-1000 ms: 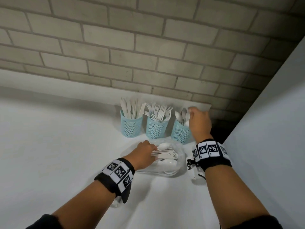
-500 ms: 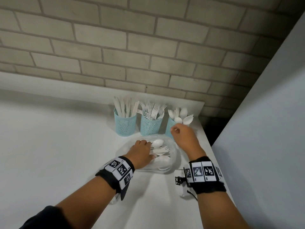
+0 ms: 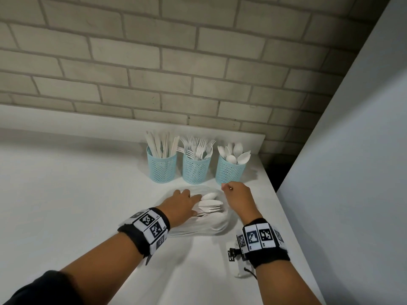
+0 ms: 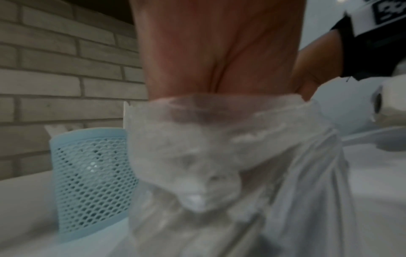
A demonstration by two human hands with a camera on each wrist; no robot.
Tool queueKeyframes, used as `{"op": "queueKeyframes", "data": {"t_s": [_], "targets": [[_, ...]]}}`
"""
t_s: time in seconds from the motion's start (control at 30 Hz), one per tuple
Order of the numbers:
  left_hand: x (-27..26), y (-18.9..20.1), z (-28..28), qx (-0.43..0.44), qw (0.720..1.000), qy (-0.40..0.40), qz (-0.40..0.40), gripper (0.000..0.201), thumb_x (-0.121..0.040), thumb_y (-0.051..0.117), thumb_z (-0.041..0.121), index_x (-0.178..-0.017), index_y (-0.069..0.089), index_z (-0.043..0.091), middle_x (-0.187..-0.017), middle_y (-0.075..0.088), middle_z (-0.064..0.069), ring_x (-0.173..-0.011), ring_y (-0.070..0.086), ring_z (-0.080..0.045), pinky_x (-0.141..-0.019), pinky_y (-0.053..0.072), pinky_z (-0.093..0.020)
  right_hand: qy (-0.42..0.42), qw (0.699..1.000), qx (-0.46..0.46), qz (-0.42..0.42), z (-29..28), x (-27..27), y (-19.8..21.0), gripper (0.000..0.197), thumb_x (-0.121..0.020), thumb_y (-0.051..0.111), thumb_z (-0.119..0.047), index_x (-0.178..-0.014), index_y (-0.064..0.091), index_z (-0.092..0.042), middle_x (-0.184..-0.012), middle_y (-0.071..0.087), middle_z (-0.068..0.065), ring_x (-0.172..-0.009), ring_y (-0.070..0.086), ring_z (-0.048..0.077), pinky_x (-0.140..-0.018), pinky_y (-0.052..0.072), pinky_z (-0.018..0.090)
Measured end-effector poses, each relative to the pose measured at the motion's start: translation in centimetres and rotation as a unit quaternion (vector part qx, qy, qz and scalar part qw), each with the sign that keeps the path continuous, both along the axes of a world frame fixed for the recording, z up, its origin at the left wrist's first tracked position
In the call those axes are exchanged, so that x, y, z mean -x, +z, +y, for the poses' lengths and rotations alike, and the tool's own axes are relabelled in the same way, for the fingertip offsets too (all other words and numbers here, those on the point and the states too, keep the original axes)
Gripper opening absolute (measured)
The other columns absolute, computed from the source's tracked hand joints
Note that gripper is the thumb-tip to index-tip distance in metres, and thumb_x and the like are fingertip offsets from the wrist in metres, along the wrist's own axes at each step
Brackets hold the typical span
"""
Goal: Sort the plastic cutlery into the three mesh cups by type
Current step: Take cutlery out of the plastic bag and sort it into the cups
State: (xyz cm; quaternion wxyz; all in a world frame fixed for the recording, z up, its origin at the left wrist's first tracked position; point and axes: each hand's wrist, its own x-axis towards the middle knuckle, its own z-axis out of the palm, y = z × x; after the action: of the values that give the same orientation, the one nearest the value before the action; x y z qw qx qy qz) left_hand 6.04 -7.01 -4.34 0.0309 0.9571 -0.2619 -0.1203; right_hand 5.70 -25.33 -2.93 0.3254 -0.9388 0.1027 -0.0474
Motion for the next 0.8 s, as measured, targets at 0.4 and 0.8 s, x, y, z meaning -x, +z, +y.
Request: {"op": "queueKeyframes", "data": {"t_s": [0.4,0.8], "targets": [[0.2,0.1,0.2,0.006,0.998,0.020,-0.061,0.040,-0.093,0.049,0.031,-0.125,0.045,0.007,-0.124,0.049,-0.010,-0.110,0.052,-0.028,-0.085,0.045,-0.039,0.058,0.986,-0.102,0.117,0.3,1.3,1.2,0.020,-0.093,0.051,-0.018,-0.076,0.057,-0.009,-0.074,0.055,0.008,-0.065,0.050,0.020,-0.057,0.041,0.024],[0.2,3.0,1.7,0.204,0.979,0.008,0.025,0.032,-0.094,0.052,0.030,-0.116,0.062,0.008,-0.112,0.066,-0.007,-0.100,0.059,-0.022,-0.077,0.041,-0.025,-0.037,0.959,-0.276,0.060,-0.2,0.9,1.2,0.011,-0.090,0.055,-0.012,-0.087,0.065,-0.010,-0.078,0.061,0.011,-0.070,0.055,0.022,-0.060,0.046,0.026]]}}
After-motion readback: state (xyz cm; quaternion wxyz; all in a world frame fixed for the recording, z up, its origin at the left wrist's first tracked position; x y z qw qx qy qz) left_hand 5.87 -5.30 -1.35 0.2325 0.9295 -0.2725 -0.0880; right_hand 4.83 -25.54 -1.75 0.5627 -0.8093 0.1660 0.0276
